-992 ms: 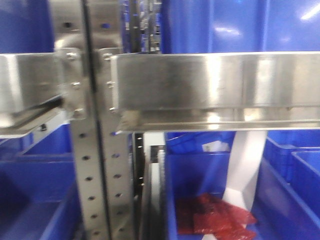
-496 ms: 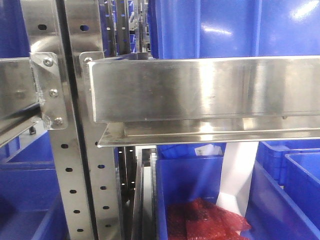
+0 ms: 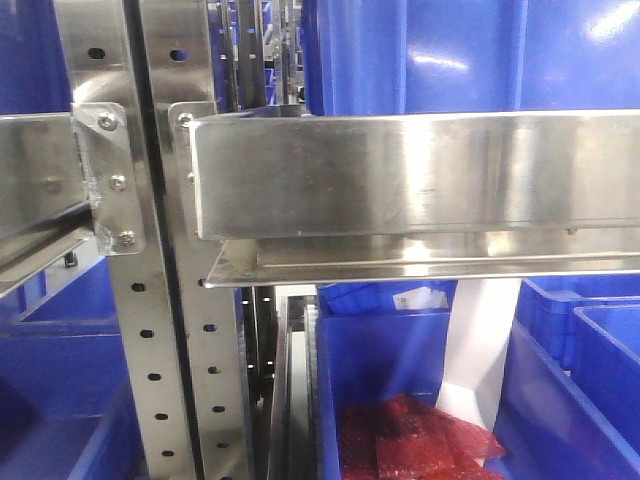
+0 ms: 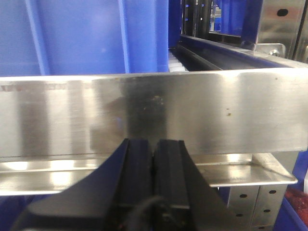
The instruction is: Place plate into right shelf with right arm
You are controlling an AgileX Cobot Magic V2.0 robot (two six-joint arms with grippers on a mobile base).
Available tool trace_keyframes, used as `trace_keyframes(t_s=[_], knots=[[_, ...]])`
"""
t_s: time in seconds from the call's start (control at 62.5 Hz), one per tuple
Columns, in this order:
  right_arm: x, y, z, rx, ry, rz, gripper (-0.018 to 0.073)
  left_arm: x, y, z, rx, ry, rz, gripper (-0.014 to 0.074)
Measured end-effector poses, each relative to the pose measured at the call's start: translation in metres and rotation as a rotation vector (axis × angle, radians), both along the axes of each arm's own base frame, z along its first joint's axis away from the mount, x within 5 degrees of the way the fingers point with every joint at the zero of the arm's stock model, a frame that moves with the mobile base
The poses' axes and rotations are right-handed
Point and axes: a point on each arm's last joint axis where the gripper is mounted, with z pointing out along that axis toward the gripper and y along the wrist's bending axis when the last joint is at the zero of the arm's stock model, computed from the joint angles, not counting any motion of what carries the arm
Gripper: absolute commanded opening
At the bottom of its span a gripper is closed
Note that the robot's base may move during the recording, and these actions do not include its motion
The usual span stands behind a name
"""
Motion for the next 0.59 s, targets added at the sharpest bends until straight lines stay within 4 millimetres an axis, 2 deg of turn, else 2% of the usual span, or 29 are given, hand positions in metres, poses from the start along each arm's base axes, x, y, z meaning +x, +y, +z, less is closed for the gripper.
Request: trace_keyframes(t_s=[0.096, 0.272, 0.416, 0.592], knots=[[0.0, 0.0, 0.013, 0.009, -0.022, 0.0, 0.0029, 0.0, 0.0, 0.0, 0.0, 0.0, 0.0, -0.0047], [0.01, 0.003, 0.062, 0.026, -0.057, -0.007, 0.0029, 0.0, 0.0, 0.0, 0.0, 0.0, 0.0, -0.0047], [0.034, 0.012, 0.102, 0.02, -0.027, -0.02, 0.0029, 0.0, 0.0, 0.0, 0.0, 0.0, 0.0, -0.0047], [0.074, 0.026, 0.13, -0.004, 0.056, -0.039, 0.0029, 0.0, 0.0, 0.0, 0.0, 0.0, 0.0, -0.0047]])
